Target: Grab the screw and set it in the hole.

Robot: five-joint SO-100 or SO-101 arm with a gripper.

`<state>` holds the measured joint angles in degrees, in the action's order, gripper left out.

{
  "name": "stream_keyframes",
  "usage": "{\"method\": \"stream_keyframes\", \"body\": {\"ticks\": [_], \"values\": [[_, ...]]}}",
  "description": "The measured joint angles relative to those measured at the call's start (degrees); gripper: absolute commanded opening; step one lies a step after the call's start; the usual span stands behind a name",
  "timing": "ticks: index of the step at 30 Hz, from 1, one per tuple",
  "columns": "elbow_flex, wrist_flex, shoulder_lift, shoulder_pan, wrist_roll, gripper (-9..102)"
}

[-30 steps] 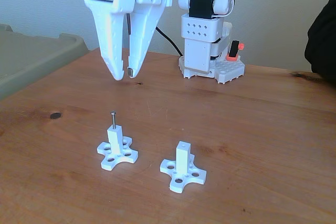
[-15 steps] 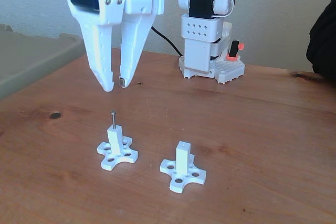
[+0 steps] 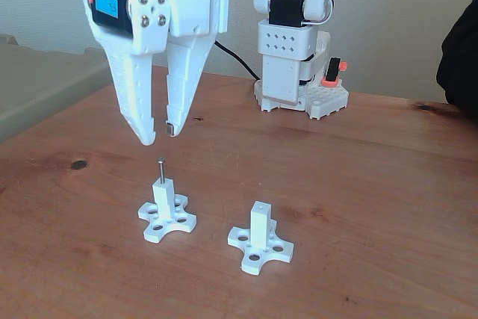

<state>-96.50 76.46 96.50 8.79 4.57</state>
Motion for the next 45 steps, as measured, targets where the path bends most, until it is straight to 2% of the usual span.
{"method": "stream_keyframes", "body": {"ticks": [45], "values": [[0.88,-2.37,-5.54,-1.23,1.14,8]]}}
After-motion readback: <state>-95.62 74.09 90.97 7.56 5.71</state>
